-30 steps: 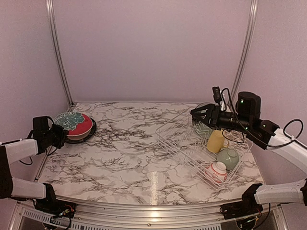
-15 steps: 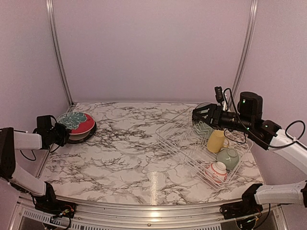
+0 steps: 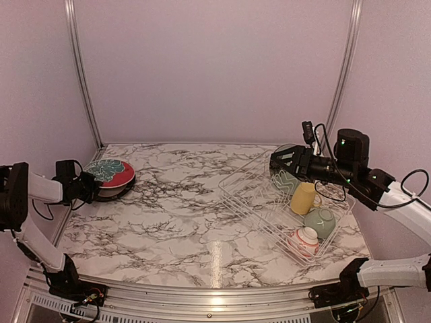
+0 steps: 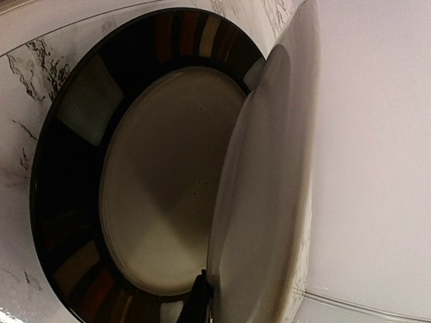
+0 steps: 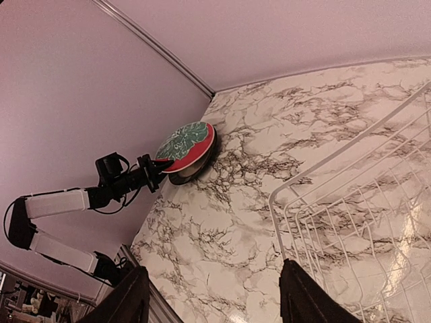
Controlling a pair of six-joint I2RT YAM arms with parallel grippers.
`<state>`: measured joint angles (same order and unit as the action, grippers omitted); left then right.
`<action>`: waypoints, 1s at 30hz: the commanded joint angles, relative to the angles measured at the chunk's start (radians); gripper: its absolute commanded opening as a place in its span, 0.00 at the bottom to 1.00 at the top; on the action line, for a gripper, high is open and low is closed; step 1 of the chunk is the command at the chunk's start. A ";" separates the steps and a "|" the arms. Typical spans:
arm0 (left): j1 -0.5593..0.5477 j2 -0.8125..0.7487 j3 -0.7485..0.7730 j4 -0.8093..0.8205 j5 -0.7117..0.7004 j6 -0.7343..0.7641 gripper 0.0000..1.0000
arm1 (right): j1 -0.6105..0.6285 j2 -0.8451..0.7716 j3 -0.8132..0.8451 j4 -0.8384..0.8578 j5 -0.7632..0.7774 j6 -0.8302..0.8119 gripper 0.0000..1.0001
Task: Unload the mixed dishes from the dish rack
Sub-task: Place the plate on the plate.
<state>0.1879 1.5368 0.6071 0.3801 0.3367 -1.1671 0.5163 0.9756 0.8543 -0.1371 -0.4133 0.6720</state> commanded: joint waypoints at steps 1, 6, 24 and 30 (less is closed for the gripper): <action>0.007 0.000 0.063 0.181 0.057 0.020 0.00 | -0.010 -0.012 0.027 -0.009 0.011 -0.009 0.63; 0.011 0.013 0.066 0.154 0.057 0.037 0.08 | -0.012 -0.005 0.018 0.009 0.007 0.002 0.63; 0.018 -0.013 0.094 -0.068 0.091 0.183 0.51 | -0.012 0.015 0.016 0.040 -0.015 0.006 0.63; 0.017 -0.033 0.086 -0.165 0.072 0.268 0.63 | -0.012 0.001 0.006 0.037 -0.012 0.006 0.63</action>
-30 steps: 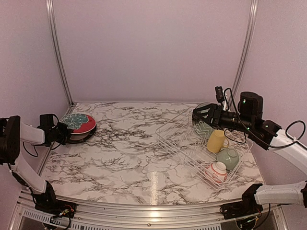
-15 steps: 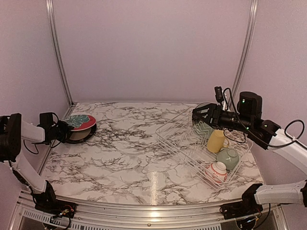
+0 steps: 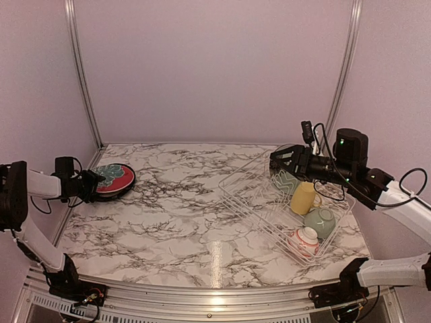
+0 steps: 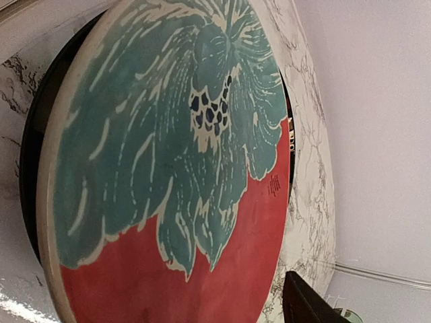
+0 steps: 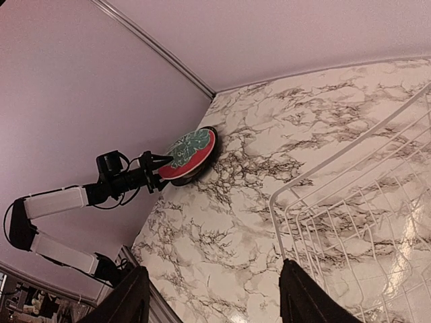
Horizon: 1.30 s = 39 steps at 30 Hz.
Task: Unload the mixed dishes from the dish rack
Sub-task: Place the plate on the plate.
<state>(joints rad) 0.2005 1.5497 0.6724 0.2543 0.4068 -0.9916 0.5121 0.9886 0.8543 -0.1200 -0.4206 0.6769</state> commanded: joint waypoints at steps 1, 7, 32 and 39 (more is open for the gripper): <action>0.005 -0.046 0.018 -0.044 0.003 0.103 0.65 | -0.007 -0.014 0.005 0.020 -0.004 0.001 0.63; 0.005 -0.027 0.052 -0.163 0.012 0.192 0.80 | -0.008 -0.019 0.006 0.020 -0.012 0.009 0.63; -0.073 0.099 0.314 -0.561 -0.312 0.418 0.90 | -0.008 -0.073 -0.034 -0.008 0.046 0.015 0.62; -0.113 0.138 0.363 -0.670 -0.351 0.499 0.92 | -0.007 -0.100 -0.035 -0.067 0.080 -0.005 0.62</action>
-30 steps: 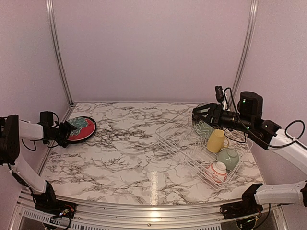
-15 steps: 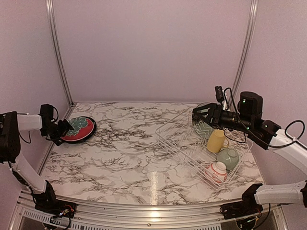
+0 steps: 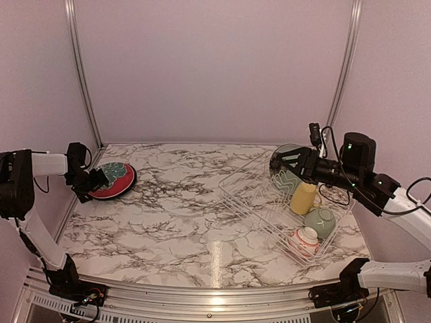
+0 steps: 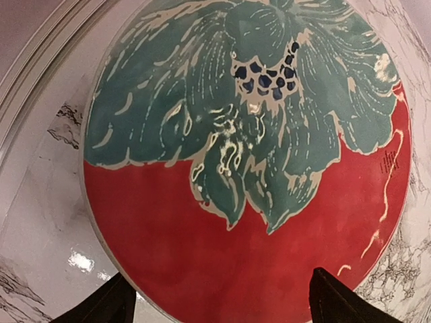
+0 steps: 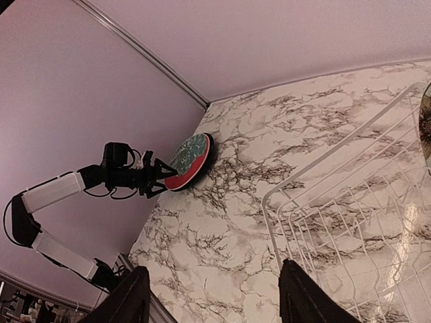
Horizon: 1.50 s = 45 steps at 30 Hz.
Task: Unload the mixed dishes from the dish rack
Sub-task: Place the plate on the plate, then grab the plate from the dish rack.
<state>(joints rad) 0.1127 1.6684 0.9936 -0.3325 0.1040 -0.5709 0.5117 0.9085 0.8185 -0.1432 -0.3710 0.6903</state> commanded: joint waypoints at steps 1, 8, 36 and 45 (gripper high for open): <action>-0.027 0.015 0.058 -0.101 -0.080 0.097 0.92 | -0.008 -0.026 -0.004 -0.044 0.032 -0.015 0.62; -0.026 -0.095 0.070 -0.134 -0.223 0.191 0.97 | -0.007 -0.049 -0.018 -0.039 0.035 -0.017 0.62; -0.411 -0.376 0.159 0.157 0.107 0.262 0.99 | -0.007 0.124 0.180 -0.383 0.382 -0.337 0.65; -0.449 -0.158 0.387 0.207 0.177 0.197 0.99 | -0.014 0.286 0.297 -0.420 0.577 -0.441 0.70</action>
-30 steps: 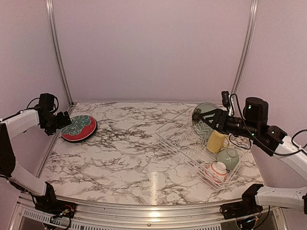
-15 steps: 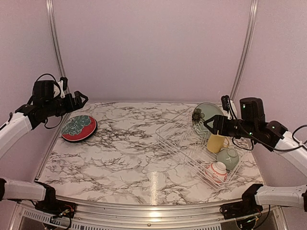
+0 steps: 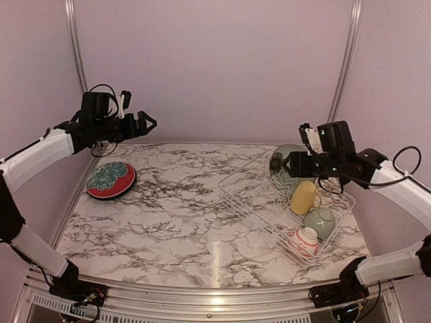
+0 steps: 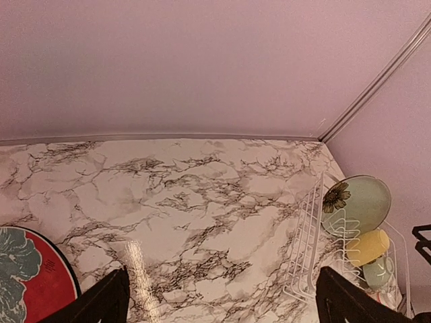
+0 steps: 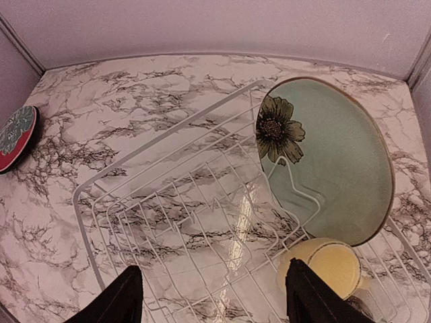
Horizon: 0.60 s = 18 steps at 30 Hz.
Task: Unload the mixed dishes from the dish rack
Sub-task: Grab the plate from the dish rack.
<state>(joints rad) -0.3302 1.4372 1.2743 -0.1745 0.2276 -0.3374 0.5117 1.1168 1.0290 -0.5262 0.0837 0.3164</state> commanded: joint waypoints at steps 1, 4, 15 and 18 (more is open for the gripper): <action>-0.006 0.098 0.124 0.048 0.072 -0.045 0.99 | -0.021 0.111 0.108 -0.045 0.138 -0.081 0.70; -0.006 0.098 0.098 0.075 0.127 -0.044 0.99 | -0.040 0.226 0.199 -0.099 0.211 -0.102 0.71; -0.003 0.026 0.002 0.084 0.175 -0.023 0.99 | -0.241 0.468 0.409 -0.158 0.198 -0.239 0.72; 0.000 0.025 0.001 0.096 0.212 -0.054 0.99 | -0.254 0.519 0.439 -0.164 0.197 -0.281 0.71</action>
<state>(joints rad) -0.3340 1.4906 1.2869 -0.1013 0.3847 -0.3775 0.2649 1.5795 1.4067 -0.6487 0.2825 0.1177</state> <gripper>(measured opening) 0.989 0.717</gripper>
